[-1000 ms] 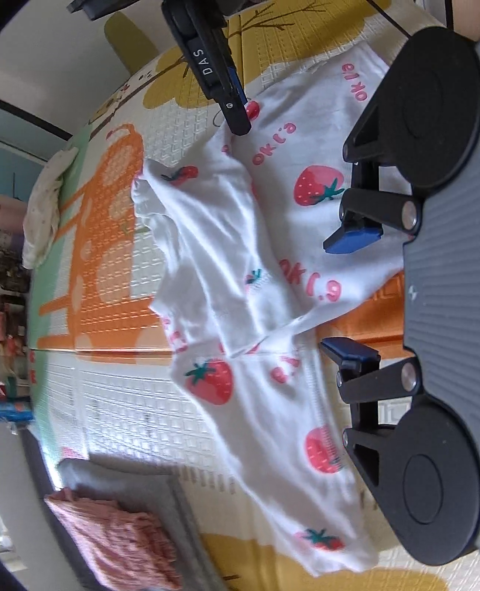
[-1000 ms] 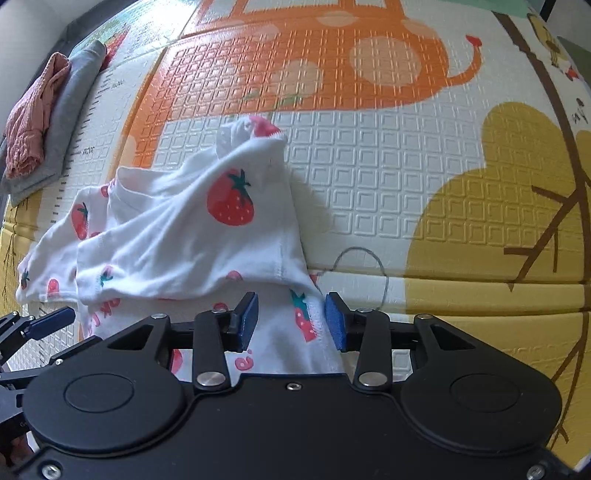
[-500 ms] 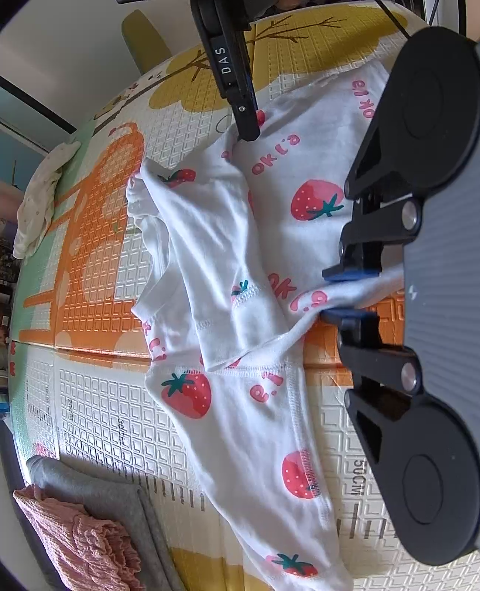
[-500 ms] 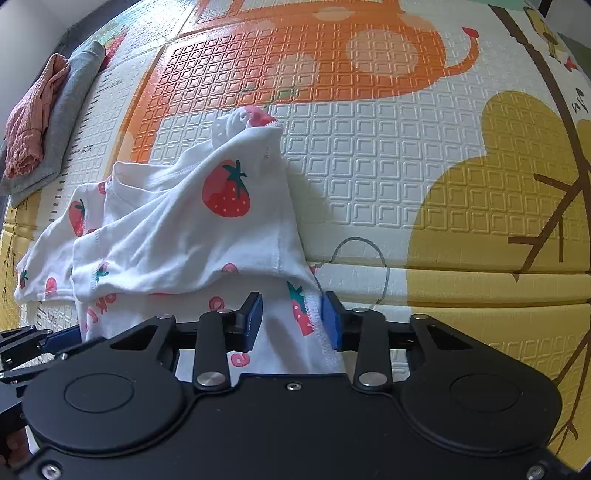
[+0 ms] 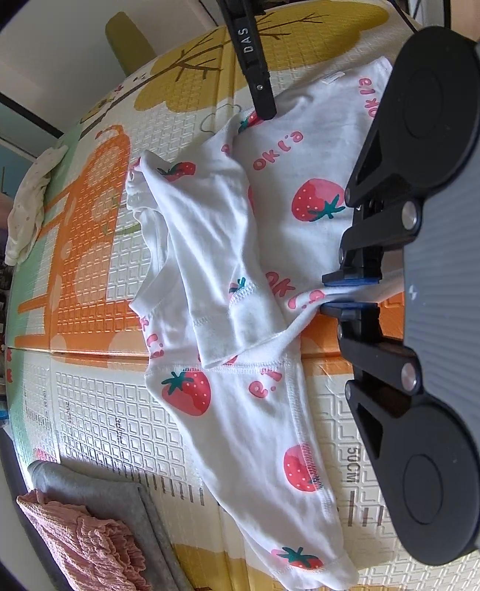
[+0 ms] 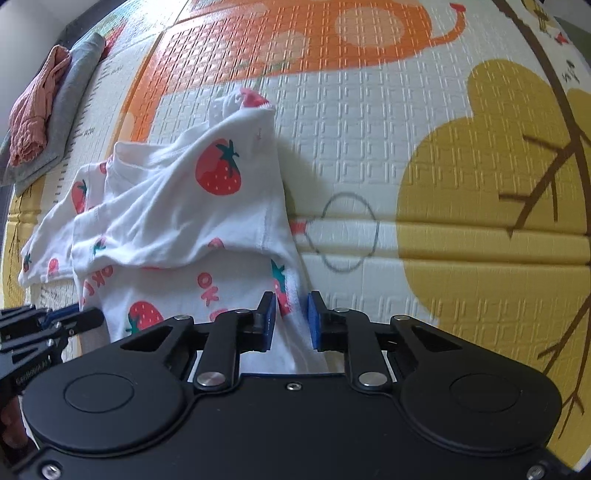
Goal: Fold clothes
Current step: 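Open both grippers to release the sleeve and the shirt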
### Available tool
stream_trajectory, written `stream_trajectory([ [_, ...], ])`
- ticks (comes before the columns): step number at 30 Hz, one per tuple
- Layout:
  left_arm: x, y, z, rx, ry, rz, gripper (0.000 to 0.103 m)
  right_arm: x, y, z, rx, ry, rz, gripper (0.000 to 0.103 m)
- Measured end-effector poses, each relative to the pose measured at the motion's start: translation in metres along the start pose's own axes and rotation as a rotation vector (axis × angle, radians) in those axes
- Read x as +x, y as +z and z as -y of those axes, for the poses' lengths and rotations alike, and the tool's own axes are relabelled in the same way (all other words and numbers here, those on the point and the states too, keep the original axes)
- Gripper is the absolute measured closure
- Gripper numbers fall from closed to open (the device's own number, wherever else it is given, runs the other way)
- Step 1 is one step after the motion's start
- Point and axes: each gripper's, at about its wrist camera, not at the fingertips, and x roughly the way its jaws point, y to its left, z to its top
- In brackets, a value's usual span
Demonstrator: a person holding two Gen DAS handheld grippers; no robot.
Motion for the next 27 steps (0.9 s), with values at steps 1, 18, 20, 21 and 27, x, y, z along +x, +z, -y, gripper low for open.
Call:
stream_trajectory([
  [1,0.000,-0.002,0.000,0.010,-0.001,-0.004,0.093,0.000,-0.003,0.000,0.001,0.007,-0.002,0.088],
  [18,-0.007,-0.019,-0.006,0.122,0.000,-0.049,0.093,0.000,-0.066,-0.014,0.043,0.087,-0.054,0.089],
  [20,-0.008,-0.021,-0.006,0.127,0.001,-0.056,0.093,-0.001,-0.071,-0.014,0.054,0.087,-0.057,0.089],
  [21,-0.009,-0.021,-0.006,0.128,0.002,-0.057,0.093,-0.001,-0.073,-0.014,0.066,0.086,-0.053,0.089],
  [27,-0.012,-0.021,-0.005,0.129,0.009,-0.057,0.088,0.001,-0.076,-0.015,0.117,0.113,-0.050,0.064],
])
